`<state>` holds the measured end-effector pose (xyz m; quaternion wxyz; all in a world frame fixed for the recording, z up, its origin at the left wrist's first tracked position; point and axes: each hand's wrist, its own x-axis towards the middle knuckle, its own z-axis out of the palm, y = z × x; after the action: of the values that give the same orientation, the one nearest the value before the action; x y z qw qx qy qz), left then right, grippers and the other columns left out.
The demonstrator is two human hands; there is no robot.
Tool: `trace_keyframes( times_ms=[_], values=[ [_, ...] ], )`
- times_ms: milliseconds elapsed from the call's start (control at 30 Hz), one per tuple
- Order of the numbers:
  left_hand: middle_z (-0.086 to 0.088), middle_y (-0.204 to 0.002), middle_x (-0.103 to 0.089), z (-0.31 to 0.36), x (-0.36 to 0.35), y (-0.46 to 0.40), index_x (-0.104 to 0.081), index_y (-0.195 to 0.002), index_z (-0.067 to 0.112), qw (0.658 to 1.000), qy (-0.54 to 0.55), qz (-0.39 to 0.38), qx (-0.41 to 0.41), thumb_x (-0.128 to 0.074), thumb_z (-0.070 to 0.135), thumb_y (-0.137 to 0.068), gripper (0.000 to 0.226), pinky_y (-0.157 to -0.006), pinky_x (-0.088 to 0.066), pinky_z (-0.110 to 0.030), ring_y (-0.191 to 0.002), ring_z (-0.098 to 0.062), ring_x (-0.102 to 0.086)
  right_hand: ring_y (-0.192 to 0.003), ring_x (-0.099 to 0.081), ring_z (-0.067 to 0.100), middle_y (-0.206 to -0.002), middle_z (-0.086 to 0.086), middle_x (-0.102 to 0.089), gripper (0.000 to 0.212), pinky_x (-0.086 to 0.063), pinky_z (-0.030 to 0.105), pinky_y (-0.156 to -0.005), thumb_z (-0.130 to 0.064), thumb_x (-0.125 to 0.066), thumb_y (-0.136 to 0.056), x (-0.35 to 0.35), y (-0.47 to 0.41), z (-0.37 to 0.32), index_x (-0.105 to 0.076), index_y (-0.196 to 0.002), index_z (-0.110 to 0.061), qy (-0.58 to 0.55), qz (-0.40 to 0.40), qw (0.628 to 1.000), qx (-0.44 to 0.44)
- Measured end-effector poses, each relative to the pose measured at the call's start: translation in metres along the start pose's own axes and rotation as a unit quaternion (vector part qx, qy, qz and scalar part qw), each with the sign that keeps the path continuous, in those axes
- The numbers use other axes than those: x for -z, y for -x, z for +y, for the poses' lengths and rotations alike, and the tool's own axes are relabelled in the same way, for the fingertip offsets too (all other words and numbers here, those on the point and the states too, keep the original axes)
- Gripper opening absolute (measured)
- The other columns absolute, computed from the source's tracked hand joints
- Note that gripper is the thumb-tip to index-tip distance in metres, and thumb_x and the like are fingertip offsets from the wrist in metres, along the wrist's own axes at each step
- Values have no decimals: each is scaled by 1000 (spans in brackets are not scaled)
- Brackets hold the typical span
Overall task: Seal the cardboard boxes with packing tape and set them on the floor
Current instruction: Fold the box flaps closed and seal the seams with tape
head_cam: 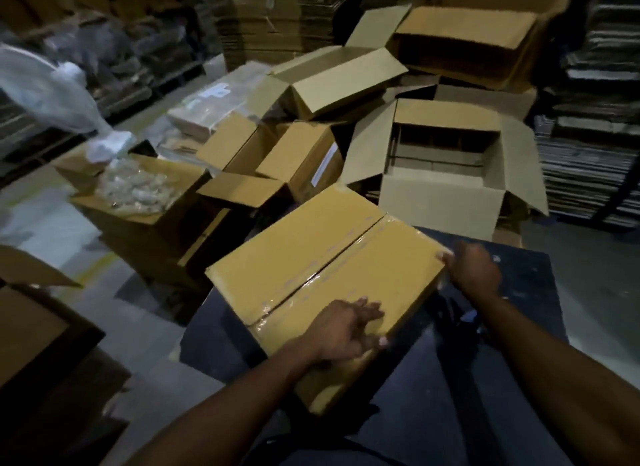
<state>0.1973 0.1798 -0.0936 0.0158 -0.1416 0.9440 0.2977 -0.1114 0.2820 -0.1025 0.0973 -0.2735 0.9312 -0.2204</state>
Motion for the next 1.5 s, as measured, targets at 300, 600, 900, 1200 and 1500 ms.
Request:
trace_keyframes(
  times_ms=[300, 600, 900, 1200, 1500],
  values=[
    [-17, -171, -15, -137, 95, 52, -36, -159, 30, 917, -166, 128, 340, -54, 79, -85, 90, -122, -14, -60, -159, -34, -8, -142, -42, 39, -165, 10, -28, 117, -41, 48, -112, -66, -64, -88, -68, 142, -48, 14, -161, -20, -191, -157, 966, -73],
    [-20, -172, 5, -109, 59, 76, 2, -161, 53, 942, -38, 56, 328, -50, 103, -63, 122, -120, -19, -64, -156, -46, -9, -128, -54, 39, -145, 18, -55, 62, -46, 44, -96, -44, -63, -99, -27, 58, -59, -48, -150, -12, -121, -15, 993, 6],
    [-14, -170, 22, -86, -1, 72, -5, -162, 51, 936, -99, 143, 307, -34, 111, -51, 129, -116, -32, -61, -155, -44, -8, -153, 22, 35, -168, -2, 20, 121, 10, 70, -114, -109, -35, -49, -6, 96, -30, -18, -155, -55, 151, -242, 932, 224],
    [-17, -171, 13, -78, -4, 52, -2, -165, 39, 936, -197, 132, 262, -18, 108, -64, 124, -117, 16, -66, -158, -35, 16, -156, -7, 35, -167, -5, -21, 83, -7, 78, -114, -89, -11, -85, -38, 111, 6, -32, -152, -44, 203, -140, 894, 373],
    [-9, -170, -26, 25, -64, -7, -36, -160, 20, 962, -219, 161, 8, -37, 66, -103, 74, -125, -10, -57, -159, -25, -17, -143, -44, 27, -151, 7, -53, 52, -31, 51, -119, -50, -44, -103, -3, 87, 51, -58, -143, -22, -60, -35, 956, 283]
  ],
)
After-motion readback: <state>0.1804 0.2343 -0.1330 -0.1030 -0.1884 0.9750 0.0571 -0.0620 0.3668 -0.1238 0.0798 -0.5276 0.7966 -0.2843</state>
